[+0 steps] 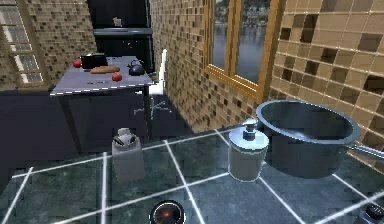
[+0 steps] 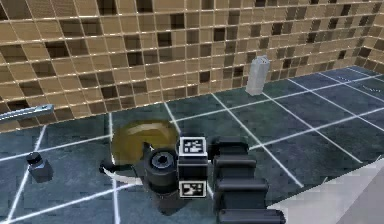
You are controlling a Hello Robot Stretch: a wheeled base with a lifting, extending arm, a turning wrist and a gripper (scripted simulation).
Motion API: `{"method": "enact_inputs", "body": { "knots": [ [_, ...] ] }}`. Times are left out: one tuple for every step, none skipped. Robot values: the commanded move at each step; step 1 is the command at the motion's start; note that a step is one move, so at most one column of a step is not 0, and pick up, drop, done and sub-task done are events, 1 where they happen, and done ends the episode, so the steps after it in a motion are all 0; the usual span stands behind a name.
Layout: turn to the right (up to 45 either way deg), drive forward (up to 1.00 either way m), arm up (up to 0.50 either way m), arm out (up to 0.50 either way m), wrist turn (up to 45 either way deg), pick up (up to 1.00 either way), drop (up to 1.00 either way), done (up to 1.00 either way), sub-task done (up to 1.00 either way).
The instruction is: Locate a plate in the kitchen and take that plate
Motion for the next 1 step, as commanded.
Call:
{"method": "enact_inputs", "body": {
  "knots": [
    [0.0,0.0,0.0,0.0,0.0,0.0,0.0,1.0,0.0]
  ]
}}
